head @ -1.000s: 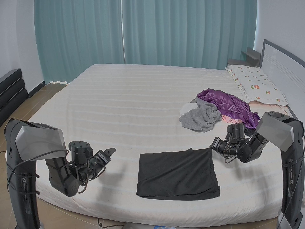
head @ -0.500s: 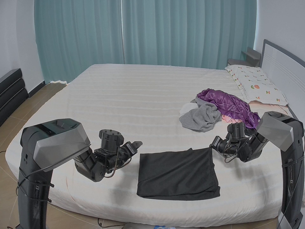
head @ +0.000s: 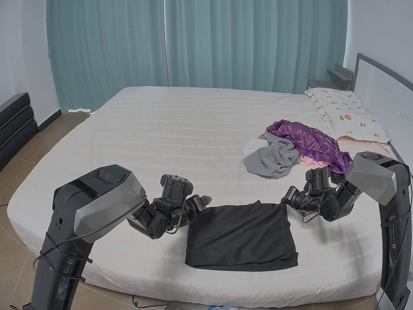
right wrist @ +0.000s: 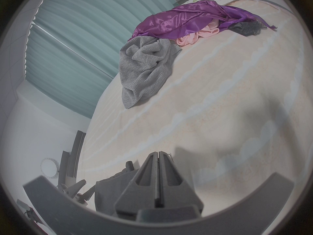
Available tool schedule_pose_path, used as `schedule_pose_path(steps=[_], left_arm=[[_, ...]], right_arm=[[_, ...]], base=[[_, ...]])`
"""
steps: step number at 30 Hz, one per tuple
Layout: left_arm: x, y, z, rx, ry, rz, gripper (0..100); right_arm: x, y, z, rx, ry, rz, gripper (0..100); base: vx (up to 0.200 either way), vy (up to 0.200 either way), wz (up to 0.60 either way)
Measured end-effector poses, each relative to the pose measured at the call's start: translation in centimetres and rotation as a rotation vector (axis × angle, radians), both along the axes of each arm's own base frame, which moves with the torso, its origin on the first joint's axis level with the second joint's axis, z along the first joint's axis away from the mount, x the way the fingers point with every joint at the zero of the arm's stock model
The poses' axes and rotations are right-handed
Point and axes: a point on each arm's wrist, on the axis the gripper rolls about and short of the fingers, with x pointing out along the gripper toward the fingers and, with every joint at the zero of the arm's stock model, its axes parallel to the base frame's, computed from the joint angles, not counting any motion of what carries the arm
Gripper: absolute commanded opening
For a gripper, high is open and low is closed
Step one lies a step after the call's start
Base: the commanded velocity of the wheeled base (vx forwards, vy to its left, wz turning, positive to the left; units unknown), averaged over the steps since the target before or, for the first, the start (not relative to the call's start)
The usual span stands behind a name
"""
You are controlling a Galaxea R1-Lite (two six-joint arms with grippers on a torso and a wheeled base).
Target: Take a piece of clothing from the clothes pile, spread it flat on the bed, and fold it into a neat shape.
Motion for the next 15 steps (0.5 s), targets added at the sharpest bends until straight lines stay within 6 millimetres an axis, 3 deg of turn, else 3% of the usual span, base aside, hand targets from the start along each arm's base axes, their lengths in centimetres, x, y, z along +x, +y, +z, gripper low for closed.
schedule_pose_path(steps=[6,7,15], left_arm=[[0.4,-0.4,-0.8,0.013,0.015,-0.004,100],[0.5,-0.4,-0.9,0.014,0.018,-0.004,0],[1.3,-0.8,-1.0,0.040,0.068,0.008,0]], right_arm=[[0.1,0.0,0.1,0.003,-0.009,0.000,0],[0.1,0.0,0.1,0.002,-0.009,-0.001,0],[0.1,0.0,0.0,0.000,-0.006,-0.003,0]], base=[[0.000,0.000,0.00],[0.000,0.000,0.00],[0.000,0.000,0.00]])
